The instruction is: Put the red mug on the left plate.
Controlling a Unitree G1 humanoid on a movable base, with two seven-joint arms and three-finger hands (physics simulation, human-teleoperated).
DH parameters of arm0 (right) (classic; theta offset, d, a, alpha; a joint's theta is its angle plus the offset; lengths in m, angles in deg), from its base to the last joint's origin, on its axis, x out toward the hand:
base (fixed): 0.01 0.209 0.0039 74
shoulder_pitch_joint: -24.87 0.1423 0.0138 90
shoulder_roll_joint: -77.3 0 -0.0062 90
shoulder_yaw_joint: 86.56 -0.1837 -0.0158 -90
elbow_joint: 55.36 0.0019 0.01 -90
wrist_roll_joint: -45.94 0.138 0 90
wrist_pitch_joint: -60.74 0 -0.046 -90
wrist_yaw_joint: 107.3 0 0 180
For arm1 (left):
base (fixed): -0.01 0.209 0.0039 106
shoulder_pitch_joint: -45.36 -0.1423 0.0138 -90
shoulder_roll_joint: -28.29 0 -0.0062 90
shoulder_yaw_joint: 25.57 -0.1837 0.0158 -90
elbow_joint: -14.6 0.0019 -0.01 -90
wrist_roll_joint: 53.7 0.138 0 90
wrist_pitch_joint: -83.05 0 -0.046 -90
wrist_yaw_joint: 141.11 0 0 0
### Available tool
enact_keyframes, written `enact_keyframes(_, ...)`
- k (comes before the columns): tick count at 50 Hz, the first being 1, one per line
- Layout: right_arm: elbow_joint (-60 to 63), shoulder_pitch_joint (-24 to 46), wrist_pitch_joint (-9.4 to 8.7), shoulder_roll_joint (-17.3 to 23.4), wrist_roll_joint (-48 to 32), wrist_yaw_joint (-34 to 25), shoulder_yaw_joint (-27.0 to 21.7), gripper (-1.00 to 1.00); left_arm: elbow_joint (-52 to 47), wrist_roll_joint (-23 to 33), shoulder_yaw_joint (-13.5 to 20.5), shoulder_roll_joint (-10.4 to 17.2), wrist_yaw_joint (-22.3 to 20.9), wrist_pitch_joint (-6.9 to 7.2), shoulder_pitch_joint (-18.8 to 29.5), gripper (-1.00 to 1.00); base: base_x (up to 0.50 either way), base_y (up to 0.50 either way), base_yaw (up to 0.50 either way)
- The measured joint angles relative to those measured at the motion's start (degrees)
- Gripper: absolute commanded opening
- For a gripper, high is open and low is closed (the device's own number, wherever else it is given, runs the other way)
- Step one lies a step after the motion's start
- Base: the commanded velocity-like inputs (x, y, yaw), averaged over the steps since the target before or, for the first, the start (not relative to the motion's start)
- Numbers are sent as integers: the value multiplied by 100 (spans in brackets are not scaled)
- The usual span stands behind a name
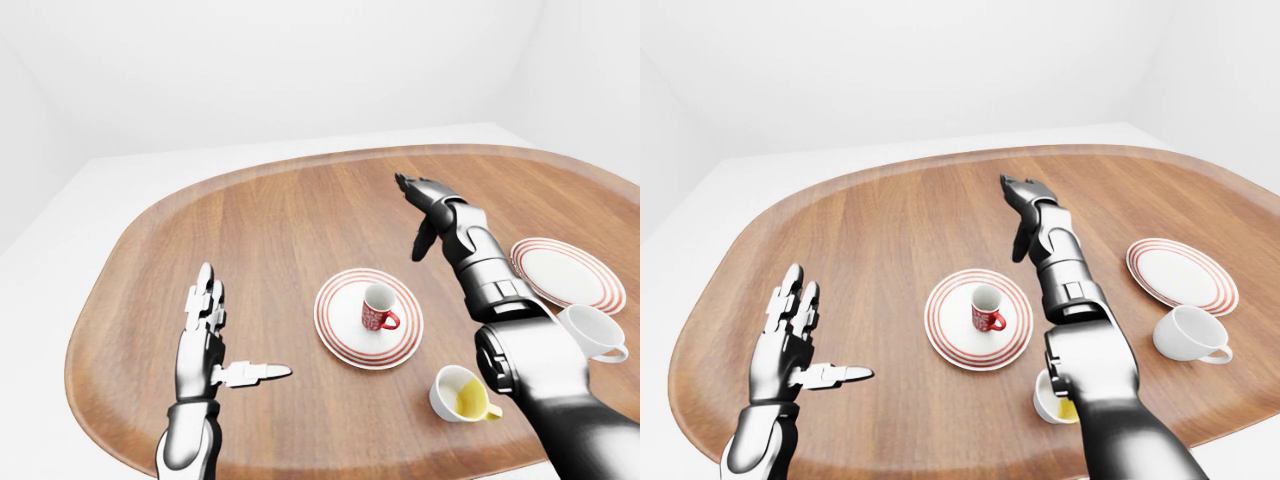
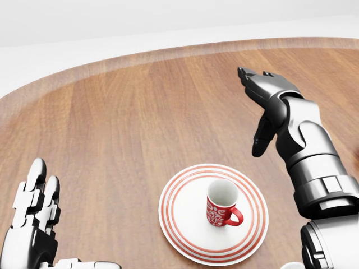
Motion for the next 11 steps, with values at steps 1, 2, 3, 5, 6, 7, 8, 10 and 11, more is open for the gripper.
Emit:
enact_keyframes(1, 98, -71, -15, 31, 11, -36, -17, 100, 0, 0, 0, 0, 1, 0, 3, 100, 0, 0, 0)
enact_keyframes(2, 197, -149, -28, 59, 27, -68, -35, 100, 1, 2, -2, 1, 3, 0, 7, 100, 0, 0, 0)
enact_keyframes(3, 292, -236, -39, 87, 41, -94, -52, 100, 0, 6, -7, 1, 5, 0, 10, 100, 0, 0, 0)
enact_keyframes(5, 459, -413, -67, 141, 66, -127, -87, 100, -6, 16, -18, 2, 10, 0, 11, 100, 0, 0, 0)
enact_keyframes(6, 536, -499, -82, 168, 78, -138, -104, 100, -8, 19, -22, 2, 12, 0, 11, 100, 0, 0, 0)
enact_keyframes(7, 612, -584, -98, 195, 90, -150, -122, 100, -11, 21, -25, 3, 14, 0, 12, 100, 0, 0, 0)
enact_keyframes(8, 695, -670, -114, 222, 103, -164, -142, 100, -11, 22, -27, 5, 16, 0, 13, 100, 0, 0, 0)
enact_keyframes(10, 877, -848, -130, 274, 133, -198, -187, 100, -9, 24, -31, 7, 20, 0, 19, 100, 0, 0, 0)
enact_keyframes(11, 972, -937, -130, 299, 151, -216, -210, 100, -7, 26, -33, 8, 22, 0, 24, 100, 0, 0, 0)
